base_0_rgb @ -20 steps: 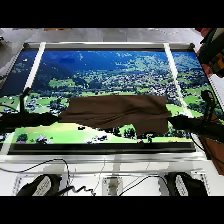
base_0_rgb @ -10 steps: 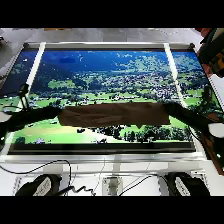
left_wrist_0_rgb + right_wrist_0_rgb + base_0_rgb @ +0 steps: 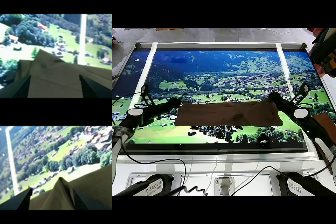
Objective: Fold the clothes and pants, and hang the long-sleeved shirts on hangers.
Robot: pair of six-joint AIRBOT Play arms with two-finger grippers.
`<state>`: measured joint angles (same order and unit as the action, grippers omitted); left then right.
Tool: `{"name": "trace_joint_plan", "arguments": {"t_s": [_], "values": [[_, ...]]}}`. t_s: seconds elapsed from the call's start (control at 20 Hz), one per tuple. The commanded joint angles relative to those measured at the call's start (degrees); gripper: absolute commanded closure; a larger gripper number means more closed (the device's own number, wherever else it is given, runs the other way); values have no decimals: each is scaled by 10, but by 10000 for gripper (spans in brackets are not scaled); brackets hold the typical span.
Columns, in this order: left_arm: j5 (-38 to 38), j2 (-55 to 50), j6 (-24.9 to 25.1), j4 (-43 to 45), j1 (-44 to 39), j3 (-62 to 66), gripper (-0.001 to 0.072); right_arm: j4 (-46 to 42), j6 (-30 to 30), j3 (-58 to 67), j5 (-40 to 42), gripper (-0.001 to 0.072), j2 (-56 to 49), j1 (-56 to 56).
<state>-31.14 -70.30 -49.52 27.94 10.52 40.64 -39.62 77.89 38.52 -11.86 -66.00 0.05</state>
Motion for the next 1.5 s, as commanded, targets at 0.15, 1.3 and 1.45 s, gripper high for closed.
{"name": "trace_joint_plan", "arguments": {"t_s": [0.15, 1.3, 1.45], "values": [[-142, -23, -76, 145, 82, 14, 57, -87, 5, 5, -138, 156, -16, 3], [-459, -150, -85, 250, -37, 334, 691, -94, 42, 279, -278, 699, -208, 236], [-513, -47, -86, 250, -15, 341, 690, -49, 52, 335, -277, 699, -277, 292]]}}
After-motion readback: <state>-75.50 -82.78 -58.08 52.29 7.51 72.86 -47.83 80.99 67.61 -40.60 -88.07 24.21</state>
